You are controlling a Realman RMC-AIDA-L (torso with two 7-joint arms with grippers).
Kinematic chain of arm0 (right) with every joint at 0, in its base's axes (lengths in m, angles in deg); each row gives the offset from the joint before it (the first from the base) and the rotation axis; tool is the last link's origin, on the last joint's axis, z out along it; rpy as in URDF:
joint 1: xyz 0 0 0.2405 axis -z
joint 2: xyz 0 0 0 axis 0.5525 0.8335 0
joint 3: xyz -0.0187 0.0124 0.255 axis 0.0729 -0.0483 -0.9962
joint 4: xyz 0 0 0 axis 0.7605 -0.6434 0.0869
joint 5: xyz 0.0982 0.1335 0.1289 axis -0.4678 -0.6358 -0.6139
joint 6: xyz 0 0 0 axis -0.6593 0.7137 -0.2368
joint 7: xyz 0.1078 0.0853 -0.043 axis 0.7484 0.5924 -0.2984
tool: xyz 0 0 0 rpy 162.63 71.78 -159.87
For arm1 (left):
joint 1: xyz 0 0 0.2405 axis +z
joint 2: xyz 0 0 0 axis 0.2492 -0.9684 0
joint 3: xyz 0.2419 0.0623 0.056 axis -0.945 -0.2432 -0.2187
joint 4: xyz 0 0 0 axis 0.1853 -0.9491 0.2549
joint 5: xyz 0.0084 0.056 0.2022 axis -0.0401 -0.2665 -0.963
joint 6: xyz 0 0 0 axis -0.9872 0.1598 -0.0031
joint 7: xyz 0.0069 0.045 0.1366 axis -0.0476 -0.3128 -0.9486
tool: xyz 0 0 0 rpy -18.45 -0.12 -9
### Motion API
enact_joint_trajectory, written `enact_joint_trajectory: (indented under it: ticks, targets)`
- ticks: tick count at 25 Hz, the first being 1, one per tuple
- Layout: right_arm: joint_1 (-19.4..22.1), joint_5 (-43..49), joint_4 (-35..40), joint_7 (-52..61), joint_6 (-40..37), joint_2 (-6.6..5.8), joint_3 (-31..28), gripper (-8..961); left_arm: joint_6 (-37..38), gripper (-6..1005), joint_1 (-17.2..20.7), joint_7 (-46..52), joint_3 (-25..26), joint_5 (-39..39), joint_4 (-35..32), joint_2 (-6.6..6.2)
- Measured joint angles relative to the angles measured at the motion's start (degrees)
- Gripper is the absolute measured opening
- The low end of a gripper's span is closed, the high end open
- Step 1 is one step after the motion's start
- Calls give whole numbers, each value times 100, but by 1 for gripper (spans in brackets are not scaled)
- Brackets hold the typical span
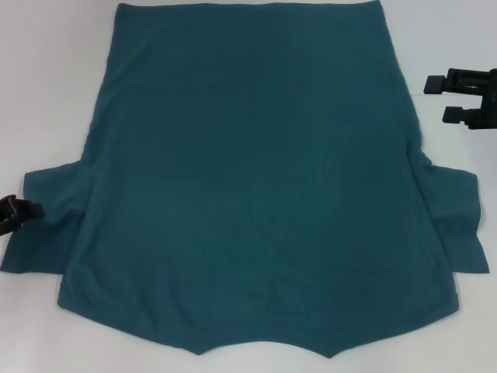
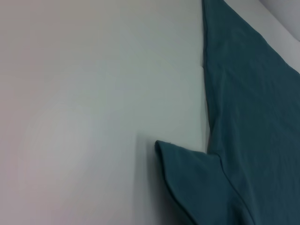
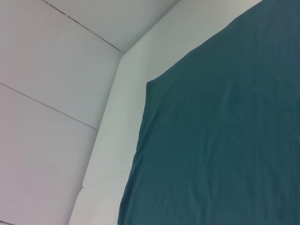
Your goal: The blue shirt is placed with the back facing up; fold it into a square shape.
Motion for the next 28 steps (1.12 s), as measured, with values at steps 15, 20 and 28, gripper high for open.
enact_joint_trajectory:
  ticks: [15,20,28]
  targets:
    - [-2,-3,1,4,-1,-8,-29,920,-153,1,-33,-982,-940,-390,-1031,119]
    - [-2,-6,1,4,-1,-3,-26,919,-337,1,-71,-622,-1113,-1073,-1567,216]
    - [-1,-14,1,4,-1,0,-14,919,-593,8,-180,-381,-1183,-1557,-1762,222]
